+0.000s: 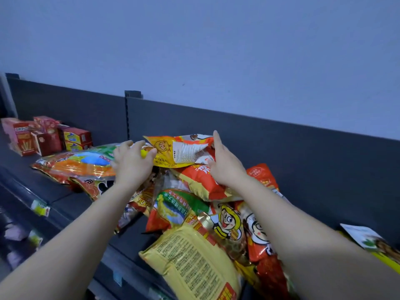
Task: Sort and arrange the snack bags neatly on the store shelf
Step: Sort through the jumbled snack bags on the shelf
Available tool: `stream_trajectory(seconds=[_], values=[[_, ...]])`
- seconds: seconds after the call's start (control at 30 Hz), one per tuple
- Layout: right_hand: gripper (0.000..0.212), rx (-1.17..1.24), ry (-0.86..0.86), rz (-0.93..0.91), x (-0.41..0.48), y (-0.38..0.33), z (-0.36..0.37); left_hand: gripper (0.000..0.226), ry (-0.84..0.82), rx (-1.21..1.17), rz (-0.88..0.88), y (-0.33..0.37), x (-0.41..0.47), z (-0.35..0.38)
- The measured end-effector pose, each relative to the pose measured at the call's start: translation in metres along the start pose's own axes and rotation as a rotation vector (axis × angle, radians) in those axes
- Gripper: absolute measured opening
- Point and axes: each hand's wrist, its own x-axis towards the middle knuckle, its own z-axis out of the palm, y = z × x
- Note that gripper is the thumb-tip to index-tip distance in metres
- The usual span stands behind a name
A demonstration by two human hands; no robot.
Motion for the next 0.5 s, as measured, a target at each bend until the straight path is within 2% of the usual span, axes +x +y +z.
stream_trajectory(seconds=[0.07,0.2,0.5], values=[[0.082,0.009,-0.022,0.019,-0.002,0.007,-0.003,0.041,0.053,0.05,0.06,0.009,-0.002,0.0],[0.056,-0.028,-0.03,0.026,-0.013,0.022,-0.018,0.03,0.127,0.165,0.299,0.035,-0.011,0.004],[0.045,-0.211,0.039,0.085,-0.072,0.081,-0.064,0.035,-0.083,0.25,0.608,0.108,-0.059,0.034]])
